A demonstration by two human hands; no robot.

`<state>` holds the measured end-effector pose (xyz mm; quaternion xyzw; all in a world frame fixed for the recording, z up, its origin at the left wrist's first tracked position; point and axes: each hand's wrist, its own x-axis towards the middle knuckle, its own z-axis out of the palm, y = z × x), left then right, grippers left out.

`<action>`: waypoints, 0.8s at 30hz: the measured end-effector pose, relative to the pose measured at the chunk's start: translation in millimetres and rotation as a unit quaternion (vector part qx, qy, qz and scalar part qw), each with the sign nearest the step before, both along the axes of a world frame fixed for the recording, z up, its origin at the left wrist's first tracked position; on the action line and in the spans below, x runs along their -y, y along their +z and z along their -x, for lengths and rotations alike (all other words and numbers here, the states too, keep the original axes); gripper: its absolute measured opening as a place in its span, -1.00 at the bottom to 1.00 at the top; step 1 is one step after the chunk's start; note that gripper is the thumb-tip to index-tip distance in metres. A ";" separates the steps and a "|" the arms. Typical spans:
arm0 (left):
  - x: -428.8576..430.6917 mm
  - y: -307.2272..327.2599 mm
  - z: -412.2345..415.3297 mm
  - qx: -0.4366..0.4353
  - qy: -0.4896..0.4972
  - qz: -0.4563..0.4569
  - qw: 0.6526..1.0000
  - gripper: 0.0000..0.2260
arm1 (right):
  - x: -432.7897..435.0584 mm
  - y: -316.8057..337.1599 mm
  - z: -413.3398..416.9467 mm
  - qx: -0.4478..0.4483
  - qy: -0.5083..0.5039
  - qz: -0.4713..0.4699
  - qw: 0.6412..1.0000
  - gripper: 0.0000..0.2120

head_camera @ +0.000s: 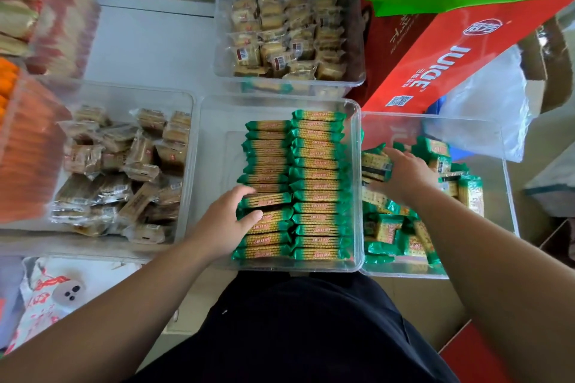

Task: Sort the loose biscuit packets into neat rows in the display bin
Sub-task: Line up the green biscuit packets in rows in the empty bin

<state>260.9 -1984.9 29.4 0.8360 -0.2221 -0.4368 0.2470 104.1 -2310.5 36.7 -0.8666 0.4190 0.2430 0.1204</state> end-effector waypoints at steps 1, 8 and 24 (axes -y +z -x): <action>0.4 -0.5 0.0 0.007 -0.006 0.010 1.000 -0.58 | -0.7 -0.3 -1.9 -0.010 0.011 0.006 1.000 -0.06; 10.1 -6.2 0.6 0.047 -0.018 -0.001 0.999 -0.62 | -2.2 6.1 -4.1 -0.028 0.035 -0.012 0.999 -0.18; 13.3 -4.7 -3.5 0.004 0.131 0.045 0.990 -0.97 | -25.7 17.7 20.8 0.087 0.005 0.041 0.995 -0.26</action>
